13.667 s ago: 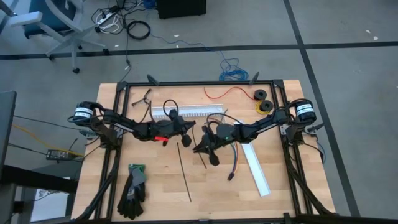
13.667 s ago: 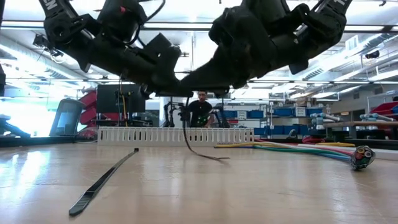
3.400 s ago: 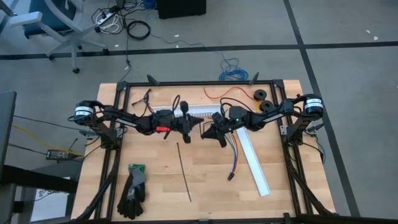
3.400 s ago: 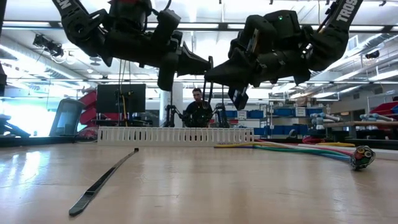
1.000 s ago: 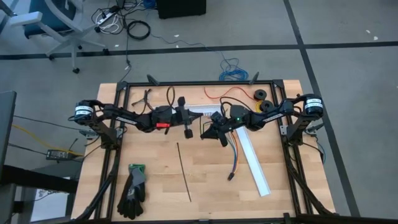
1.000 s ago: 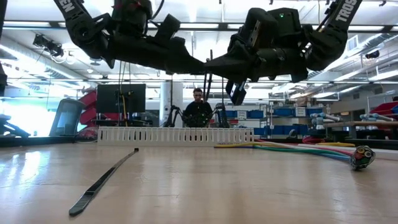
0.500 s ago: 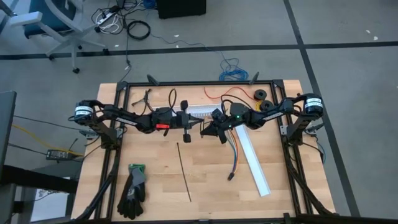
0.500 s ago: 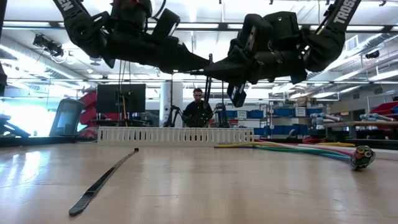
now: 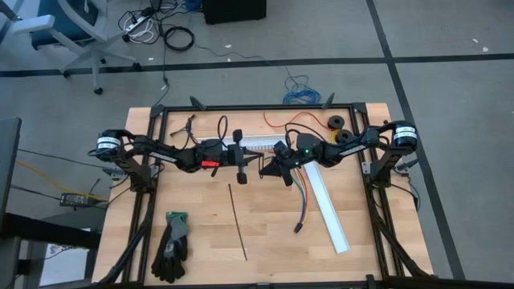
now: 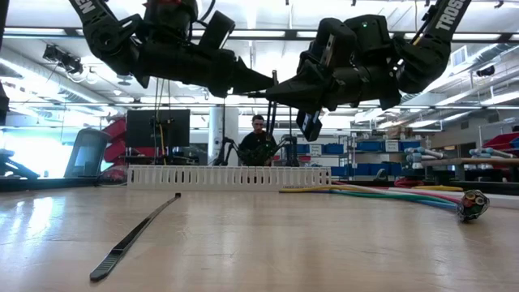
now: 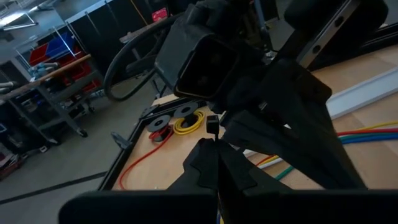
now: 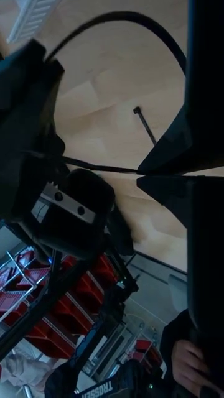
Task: Ziptie cables
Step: Prepare the black zip tie
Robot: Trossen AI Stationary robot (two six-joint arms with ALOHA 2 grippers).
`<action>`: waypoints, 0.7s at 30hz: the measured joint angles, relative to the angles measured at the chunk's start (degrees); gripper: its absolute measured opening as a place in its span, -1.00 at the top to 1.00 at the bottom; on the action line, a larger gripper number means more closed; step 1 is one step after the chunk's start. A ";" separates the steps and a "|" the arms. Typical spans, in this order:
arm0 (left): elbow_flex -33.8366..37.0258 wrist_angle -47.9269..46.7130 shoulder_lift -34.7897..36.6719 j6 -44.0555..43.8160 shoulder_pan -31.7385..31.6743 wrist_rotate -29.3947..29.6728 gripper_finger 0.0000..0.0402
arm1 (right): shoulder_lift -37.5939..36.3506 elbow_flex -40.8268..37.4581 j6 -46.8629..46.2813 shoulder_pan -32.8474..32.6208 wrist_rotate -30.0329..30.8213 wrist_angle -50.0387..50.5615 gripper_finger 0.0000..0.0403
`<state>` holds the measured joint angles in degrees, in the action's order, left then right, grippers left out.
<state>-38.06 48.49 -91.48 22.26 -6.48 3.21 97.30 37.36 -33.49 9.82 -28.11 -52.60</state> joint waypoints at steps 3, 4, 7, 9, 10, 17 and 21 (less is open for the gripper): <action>0.00 0.00 0.00 0.00 0.09 0.01 1.00 | 0.00 0.00 -0.01 0.21 0.10 0.00 1.00; 0.00 -0.02 0.00 0.02 0.11 0.03 1.00 | 0.00 0.00 -0.09 0.32 0.12 0.00 1.00; 0.00 -0.59 0.00 2.07 0.24 0.05 1.00 | 0.00 0.00 -0.87 0.54 0.21 0.00 1.00; 0.00 -1.20 0.00 5.13 0.58 0.18 1.00 | 0.00 0.00 -1.04 0.61 0.21 0.00 1.00; 0.00 -1.38 0.00 6.75 0.80 0.20 1.00 | 0.00 0.00 -1.05 0.63 0.19 -0.01 1.00; 0.00 -2.41 0.00 13.44 1.38 3.62 1.00 | 0.00 0.00 -1.47 0.63 0.23 -1.62 1.00; -0.04 -4.27 0.00 17.56 1.79 3.75 1.00 | 0.00 0.00 -1.49 0.85 1.39 -1.69 1.00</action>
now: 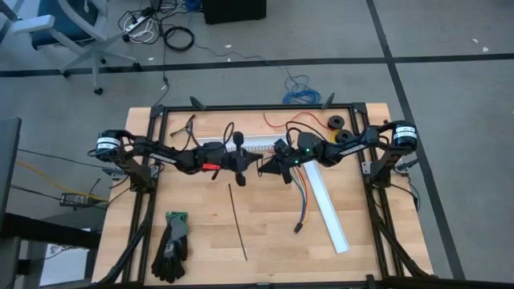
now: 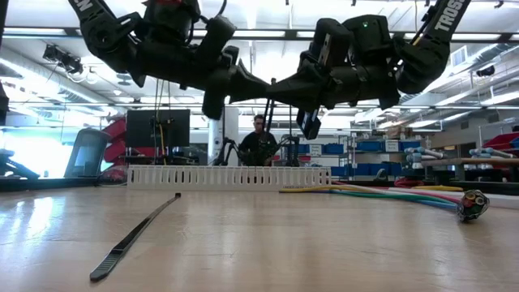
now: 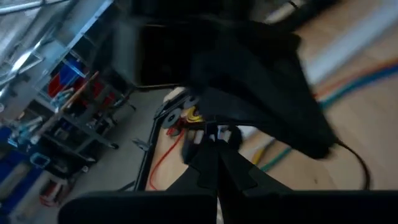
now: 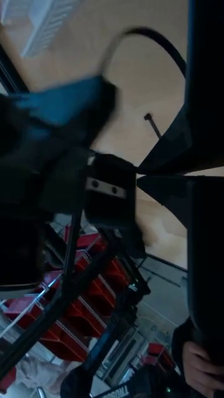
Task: Ziptie cables
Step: Prepare the black zip tie
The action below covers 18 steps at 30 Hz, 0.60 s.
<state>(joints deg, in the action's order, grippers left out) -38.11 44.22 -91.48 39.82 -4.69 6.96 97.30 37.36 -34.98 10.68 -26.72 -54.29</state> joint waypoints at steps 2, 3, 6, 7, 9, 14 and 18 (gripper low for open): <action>0.00 -1.68 0.00 2.46 0.50 0.64 1.00 | 0.00 0.00 0.00 0.40 0.02 -0.31 1.00; 0.00 -1.95 0.00 3.43 0.72 0.93 1.00 | 0.00 0.00 -0.01 0.62 -0.01 -0.34 1.00; -0.02 -2.27 0.00 5.21 1.53 2.61 1.00 | 0.00 0.00 -0.46 1.46 -0.09 -0.38 1.00; -0.02 -2.38 0.00 5.65 1.80 2.71 1.00 | 0.00 0.00 -0.66 1.80 -0.07 -0.40 1.00; -0.02 -2.40 0.00 6.53 2.10 3.01 1.00 | 0.00 0.00 -1.05 2.29 0.14 -0.84 1.00; -0.02 -2.39 0.00 6.28 2.14 4.29 1.00 | 0.00 -0.02 -1.00 2.49 -0.45 -2.63 1.00; -0.02 -1.76 0.00 4.85 1.99 4.50 1.00 | 0.00 -0.02 0.75 1.92 -0.79 -2.61 0.99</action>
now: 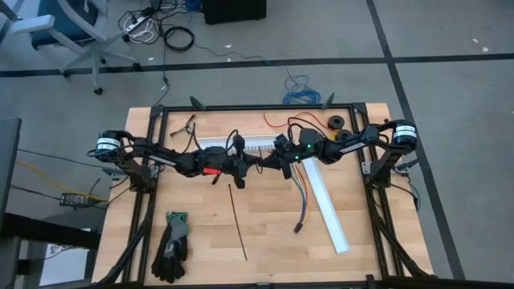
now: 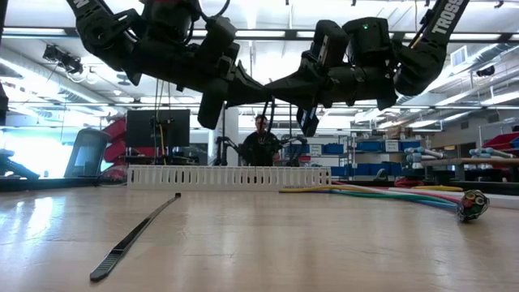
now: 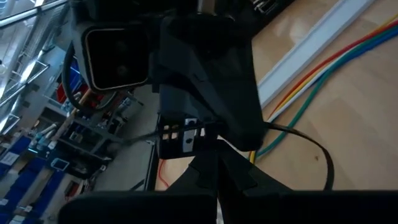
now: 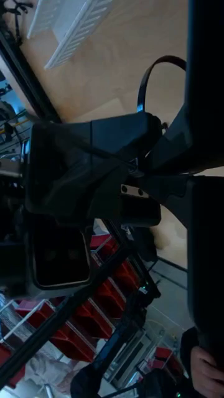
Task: Ziptie cables
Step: Prepare the black zip tie
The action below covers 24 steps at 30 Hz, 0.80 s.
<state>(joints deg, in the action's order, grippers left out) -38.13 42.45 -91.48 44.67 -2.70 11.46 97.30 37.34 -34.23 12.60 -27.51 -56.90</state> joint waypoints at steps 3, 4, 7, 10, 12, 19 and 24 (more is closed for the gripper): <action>0.00 0.15 0.00 -1.43 -0.02 0.02 1.00 | 0.00 0.00 1.47 -0.43 0.47 0.00 0.95; 0.00 0.19 0.00 -2.38 -0.14 0.00 1.00 | 0.00 0.01 1.72 -0.51 0.63 0.00 0.93; 0.00 0.10 0.00 -5.86 -0.65 -0.58 1.00 | 0.00 0.01 1.70 -0.55 0.68 0.20 0.83; 0.00 -0.11 0.00 -9.83 -1.53 -3.08 1.00 | 0.00 0.02 1.39 -0.55 0.50 0.22 0.69; 0.02 -0.39 0.00 -11.46 -2.19 -4.35 1.00 | 0.00 0.02 1.39 -0.57 0.44 0.26 0.60; 0.07 -1.75 0.00 -13.64 -5.02 -10.30 1.00 | 0.00 0.02 1.60 -0.57 -4.04 0.57 0.32; 0.09 -1.78 0.00 -13.61 -5.74 -11.09 1.00 | 0.00 0.02 1.08 -0.55 -5.01 1.39 0.28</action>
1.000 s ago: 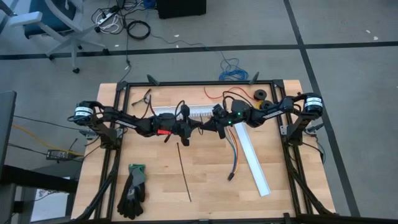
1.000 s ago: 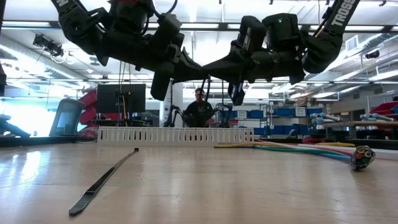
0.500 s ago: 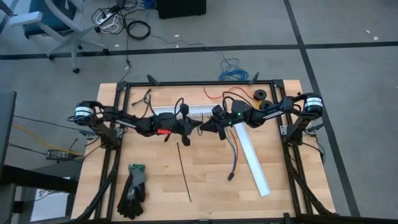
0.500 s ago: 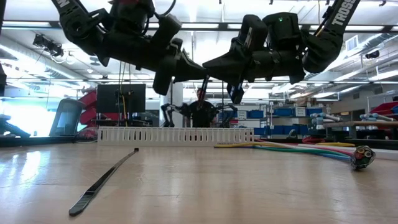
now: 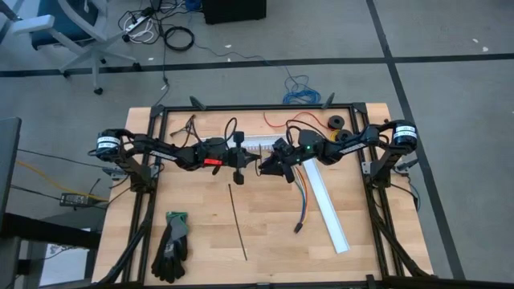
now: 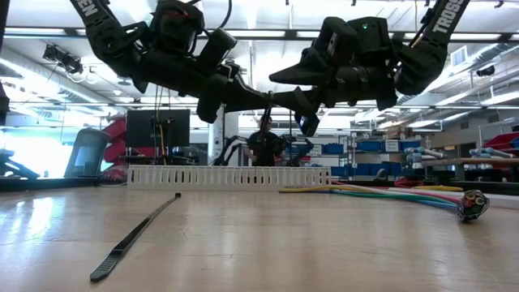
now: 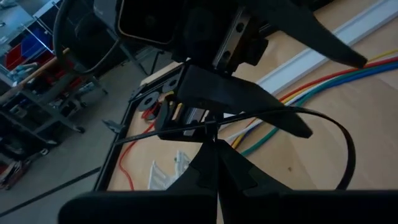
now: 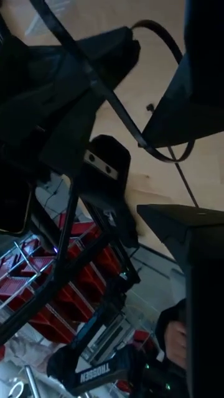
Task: Ziptie cables
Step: Prepare the black zip tie
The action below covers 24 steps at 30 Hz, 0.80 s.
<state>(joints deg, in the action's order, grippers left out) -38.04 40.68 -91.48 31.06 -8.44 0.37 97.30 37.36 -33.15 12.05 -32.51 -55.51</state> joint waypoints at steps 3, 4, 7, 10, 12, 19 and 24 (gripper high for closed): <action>0.72 0.16 0.16 0.01 0.01 0.03 1.00 | 0.00 -0.06 -1.34 -0.02 -1.31 -0.08 0.29; 1.36 -0.18 0.67 0.05 0.01 0.23 1.00 | -0.14 -0.31 -1.83 0.06 -1.75 -0.07 0.29; 3.81 -0.01 3.19 0.18 -0.03 1.40 1.00 | -0.33 -1.51 -2.68 0.56 -2.24 -0.30 0.30; 5.84 -0.07 6.43 0.16 0.27 1.51 1.00 | -0.33 -2.84 -2.63 1.49 -0.68 -0.01 0.31; 6.26 0.23 7.49 0.18 1.02 1.45 1.00 | -0.33 -2.99 -1.82 1.87 1.75 -0.18 0.31; 6.43 0.20 5.63 0.22 1.61 -0.06 1.00 | -0.32 -0.06 0.73 2.40 3.84 -3.72 0.31; 6.41 5.12 4.30 0.20 1.80 -1.21 1.00 | -0.02 2.48 2.07 2.38 3.89 1.35 0.31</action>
<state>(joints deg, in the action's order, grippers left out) -31.63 45.79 -87.18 31.27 -6.63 -0.83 97.27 39.85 -31.08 14.44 -28.62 -54.16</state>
